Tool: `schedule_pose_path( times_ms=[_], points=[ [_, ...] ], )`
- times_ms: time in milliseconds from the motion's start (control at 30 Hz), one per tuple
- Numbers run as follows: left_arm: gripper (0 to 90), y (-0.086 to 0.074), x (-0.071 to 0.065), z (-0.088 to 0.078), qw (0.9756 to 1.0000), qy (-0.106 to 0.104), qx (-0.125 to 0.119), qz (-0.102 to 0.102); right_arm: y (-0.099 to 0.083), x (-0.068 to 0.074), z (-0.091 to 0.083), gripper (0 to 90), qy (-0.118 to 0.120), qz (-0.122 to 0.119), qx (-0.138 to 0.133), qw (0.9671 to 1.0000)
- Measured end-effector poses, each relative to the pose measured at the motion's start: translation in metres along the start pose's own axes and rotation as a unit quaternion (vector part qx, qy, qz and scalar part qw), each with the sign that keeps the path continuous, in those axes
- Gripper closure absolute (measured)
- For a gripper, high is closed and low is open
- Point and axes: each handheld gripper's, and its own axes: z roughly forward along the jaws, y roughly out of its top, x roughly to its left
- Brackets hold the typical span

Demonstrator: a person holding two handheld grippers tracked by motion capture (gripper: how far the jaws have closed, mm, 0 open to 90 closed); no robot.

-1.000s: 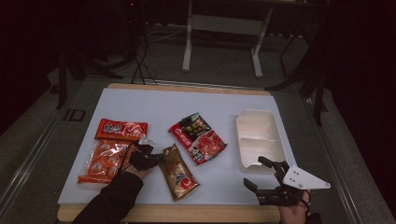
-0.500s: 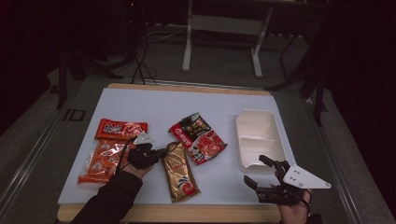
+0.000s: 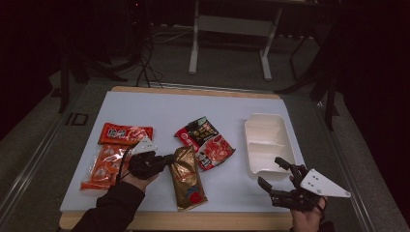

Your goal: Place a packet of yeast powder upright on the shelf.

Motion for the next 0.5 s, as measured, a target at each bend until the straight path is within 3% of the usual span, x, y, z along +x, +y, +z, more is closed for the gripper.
schedule_pose_path(
  times_ms=[67, 200, 233, 267, 300, 400, 500],
  points=[
    [90.0, 0.004, -0.006, -0.002, 0.9999, -0.006, -0.004, 0.013, 0.001, 0.001, 0.000, 13.7, -0.004, -0.004, 0.004, 1.0000],
    [90.0, 0.007, -0.012, -0.004, 0.9997, -0.013, -0.009, 0.019, 0.003, 0.004, 0.001, 13.1, -0.011, -0.014, 0.012, 0.9998],
    [90.0, 0.011, -0.023, -0.005, 0.9985, -0.031, -0.022, 0.038, 0.004, 0.005, 0.002, 11.9, -0.006, -0.013, 0.017, 0.9998],
    [90.0, 0.011, -0.023, -0.005, 0.9985, -0.031, -0.022, 0.038, 0.004, 0.005, 0.002, 11.9, -0.006, -0.013, 0.017, 0.9998],
    [90.0, 0.014, -0.029, -0.006, 0.9972, -0.033, -0.023, 0.062, 0.005, 0.006, 0.002, 11.5, 0.000, -0.010, 0.024, 0.9997],
    [90.0, 0.017, -0.036, -0.008, 0.9960, -0.045, -0.028, 0.072, 0.009, 0.009, 0.004, 10.2, 0.007, 0.004, 0.047, 0.9989],
    [90.0, 0.020, -0.042, -0.010, 0.9944, -0.060, -0.033, 0.081, 0.010, 0.012, 0.007, 9.6, 0.021, 0.016, 0.050, 0.9984]
  ],
)
